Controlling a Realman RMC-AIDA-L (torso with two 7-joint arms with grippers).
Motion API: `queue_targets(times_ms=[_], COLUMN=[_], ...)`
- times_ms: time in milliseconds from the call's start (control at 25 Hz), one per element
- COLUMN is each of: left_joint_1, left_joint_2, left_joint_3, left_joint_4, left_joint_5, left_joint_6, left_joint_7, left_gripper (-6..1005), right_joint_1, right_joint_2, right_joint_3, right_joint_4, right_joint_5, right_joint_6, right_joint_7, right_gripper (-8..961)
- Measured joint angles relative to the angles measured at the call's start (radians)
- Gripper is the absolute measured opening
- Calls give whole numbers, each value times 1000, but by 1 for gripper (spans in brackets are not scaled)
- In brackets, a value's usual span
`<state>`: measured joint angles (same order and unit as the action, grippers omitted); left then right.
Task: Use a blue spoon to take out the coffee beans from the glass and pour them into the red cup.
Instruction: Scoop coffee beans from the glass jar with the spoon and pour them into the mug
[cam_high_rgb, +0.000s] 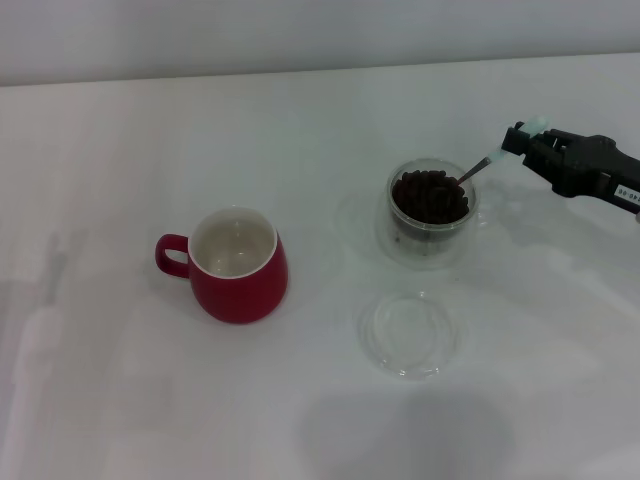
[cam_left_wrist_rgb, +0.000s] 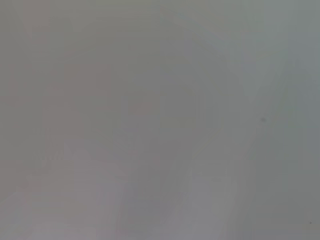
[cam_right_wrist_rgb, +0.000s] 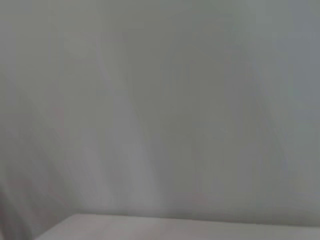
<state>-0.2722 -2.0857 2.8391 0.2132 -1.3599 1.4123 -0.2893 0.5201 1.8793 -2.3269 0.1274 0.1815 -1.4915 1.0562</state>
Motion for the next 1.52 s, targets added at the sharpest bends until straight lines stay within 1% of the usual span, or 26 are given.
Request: queue_targets(times_ms=[240,520,760,800,920,1120,1520], left_joint_1=[-3,-5,-15,-16,-23,-27,-44], left_joint_2=[1,2,3,3,4,4,2], left_joint_3=[-3,-6,-6,-6,-6,-6,-6], left_joint_4=[-2,-9,-9,-9,-9,-9,-9], left_joint_5=[-1,-6,-7,-7,-7,-7,-7], left_joint_6=[-1,-2,-1,0,3,4,2], left_joint_7=[1,1,1,1,1,1,1], left_gripper=[847,847,847,847,847,847,846], right_joint_1=[9,6,6,7,3,0,5], right_joint_2=[-7,-6,-6,-7,-7,-5,-7], right_joint_3=[0,8,5,-3,-6,-1,1], right_joint_4=[0,1,2,2,1,2,0], right_joint_5=[-2,5,3,-1,2,8,24], right_joint_6=[55,80,88,102,123,133,124], right_joint_7=[185,363,449,496,550,598,656], right_gripper=[145,145,144,144,144,144,145])
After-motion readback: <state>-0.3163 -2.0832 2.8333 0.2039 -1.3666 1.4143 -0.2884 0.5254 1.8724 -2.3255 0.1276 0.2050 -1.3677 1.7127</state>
